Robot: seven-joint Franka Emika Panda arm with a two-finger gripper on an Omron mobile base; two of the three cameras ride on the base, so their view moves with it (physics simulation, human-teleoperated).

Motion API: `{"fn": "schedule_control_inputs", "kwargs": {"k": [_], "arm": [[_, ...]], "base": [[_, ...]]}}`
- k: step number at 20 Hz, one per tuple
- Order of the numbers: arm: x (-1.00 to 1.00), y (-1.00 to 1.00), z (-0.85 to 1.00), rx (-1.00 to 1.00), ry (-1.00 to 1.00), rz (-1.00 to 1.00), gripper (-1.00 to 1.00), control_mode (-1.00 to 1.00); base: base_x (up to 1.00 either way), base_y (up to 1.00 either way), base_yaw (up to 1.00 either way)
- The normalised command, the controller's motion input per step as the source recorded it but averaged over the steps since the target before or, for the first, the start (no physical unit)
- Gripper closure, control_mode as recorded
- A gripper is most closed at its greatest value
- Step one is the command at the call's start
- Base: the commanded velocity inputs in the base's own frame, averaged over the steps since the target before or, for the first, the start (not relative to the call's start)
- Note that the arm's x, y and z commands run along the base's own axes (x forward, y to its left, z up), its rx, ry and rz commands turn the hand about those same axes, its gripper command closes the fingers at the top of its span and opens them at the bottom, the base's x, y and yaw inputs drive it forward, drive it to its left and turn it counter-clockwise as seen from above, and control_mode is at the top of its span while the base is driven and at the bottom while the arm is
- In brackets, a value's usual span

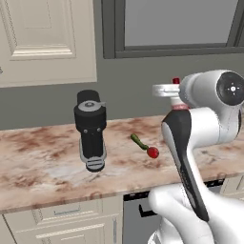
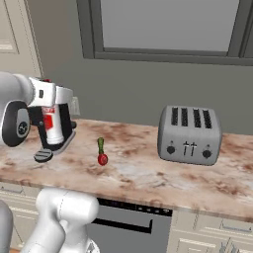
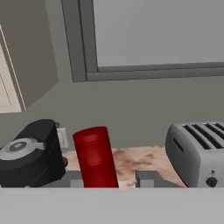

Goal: Place the liquor on the top shelf of the fridge to keep it out of children's reach, and place the mango and squash on lower shelves for easy access.

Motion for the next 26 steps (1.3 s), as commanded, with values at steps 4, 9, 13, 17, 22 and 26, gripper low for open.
{"fn": "schedule_control_inputs", "kwargs": {"k": [4, 9, 13, 17, 22, 26], "arm": [[0.0, -0.18, 0.0, 0.0, 0.07, 0.11, 1.0, -1.0], [-0.01, -0.04, -0.18, 0.0, 0.06, 0.14, 1.0, -1.0], [-0.04, 0.0, -0.27, 0.0, 0.05, 0.13, 1.0, 1.0], [0.0, 0.0, 0.0, 0.0, 0.0, 0.0, 1.0, 1.0], [0.0, 0.0, 0.0, 0.0, 0.0, 0.0, 1.0, 1.0], [0.0, 0.0, 0.0, 0.0, 0.0, 0.0, 1.0, 1.0]], "base": [[0.0, 0.0, 0.0], [0.0, 0.0, 0.0], [-0.05, 0.0, 0.05], [-0.38, 0.0, 0.25], [-0.63, -0.06, 0.29], [-0.56, -0.04, 0.32]]}}
